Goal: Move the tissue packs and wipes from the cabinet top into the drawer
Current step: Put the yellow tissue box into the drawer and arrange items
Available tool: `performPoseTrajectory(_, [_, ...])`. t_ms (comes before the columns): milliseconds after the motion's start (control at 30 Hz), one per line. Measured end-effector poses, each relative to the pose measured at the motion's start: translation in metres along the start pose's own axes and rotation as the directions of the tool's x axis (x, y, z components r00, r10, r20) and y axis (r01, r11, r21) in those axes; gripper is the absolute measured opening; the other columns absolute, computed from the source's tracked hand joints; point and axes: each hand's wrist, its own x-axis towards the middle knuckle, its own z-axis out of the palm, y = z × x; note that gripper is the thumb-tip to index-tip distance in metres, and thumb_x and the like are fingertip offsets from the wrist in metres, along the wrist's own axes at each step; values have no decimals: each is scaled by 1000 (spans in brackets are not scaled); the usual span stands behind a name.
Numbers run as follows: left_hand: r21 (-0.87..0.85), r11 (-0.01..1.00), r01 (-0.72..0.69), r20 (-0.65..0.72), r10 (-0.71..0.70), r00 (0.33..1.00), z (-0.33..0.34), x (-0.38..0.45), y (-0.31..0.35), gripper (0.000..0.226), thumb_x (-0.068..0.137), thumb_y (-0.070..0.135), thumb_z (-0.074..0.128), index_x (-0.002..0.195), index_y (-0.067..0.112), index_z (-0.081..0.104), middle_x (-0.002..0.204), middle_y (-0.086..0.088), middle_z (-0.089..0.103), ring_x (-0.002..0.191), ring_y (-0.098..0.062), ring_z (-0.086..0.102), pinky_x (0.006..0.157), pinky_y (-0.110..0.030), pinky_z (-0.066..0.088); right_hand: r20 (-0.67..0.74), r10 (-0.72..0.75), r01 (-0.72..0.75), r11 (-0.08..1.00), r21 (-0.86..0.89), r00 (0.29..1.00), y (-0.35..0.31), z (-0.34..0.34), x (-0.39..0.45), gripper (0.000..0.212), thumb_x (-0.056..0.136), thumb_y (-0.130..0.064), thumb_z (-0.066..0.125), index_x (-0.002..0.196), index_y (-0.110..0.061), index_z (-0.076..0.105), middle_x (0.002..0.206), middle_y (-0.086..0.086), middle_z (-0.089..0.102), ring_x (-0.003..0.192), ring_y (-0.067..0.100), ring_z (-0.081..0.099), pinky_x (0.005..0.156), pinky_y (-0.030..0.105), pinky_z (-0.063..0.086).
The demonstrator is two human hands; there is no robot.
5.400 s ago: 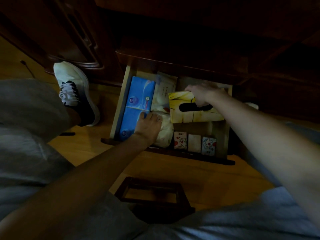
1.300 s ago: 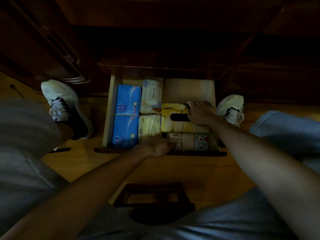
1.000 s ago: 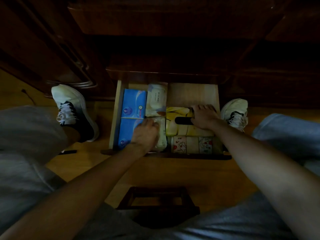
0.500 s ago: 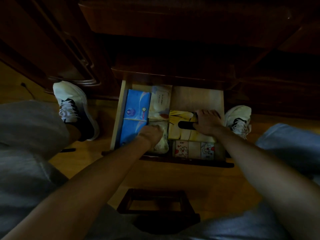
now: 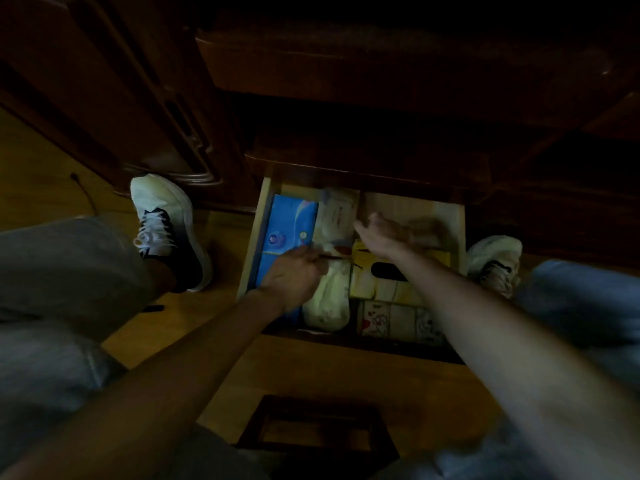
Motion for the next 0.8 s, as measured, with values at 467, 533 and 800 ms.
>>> performPoseTrajectory(467, [-52,980,193,23,-192,981,26,-13,-34,62,94,34,53,150,18,34,152,-8,32,142,-28,27,113,-43,32,287,219,-361,572,737,933,-44,11,45,54,102,-37,56,145,-9,38,133,18,54,116,35,60,95,40,50])
performPoseTrajectory(533, [-50,975,215,10,-215,977,25,-12,-30,66,94,36,53,153,16,29,151,-9,34,140,-27,29,111,-42,35,298,263,-383,384,840,918,-38,4,43,44,104,-32,54,140,-11,40,126,21,57,100,32,64,88,45,57])
performPoseTrajectory(800, [-149,948,279,-79,-293,953,16,-5,-22,54,98,44,44,146,18,43,136,-7,50,128,-25,43,107,-41,36,338,239,-359,50,932,910,4,-24,8,26,106,-19,49,125,-3,56,90,13,65,67,16,65,51,20,51])
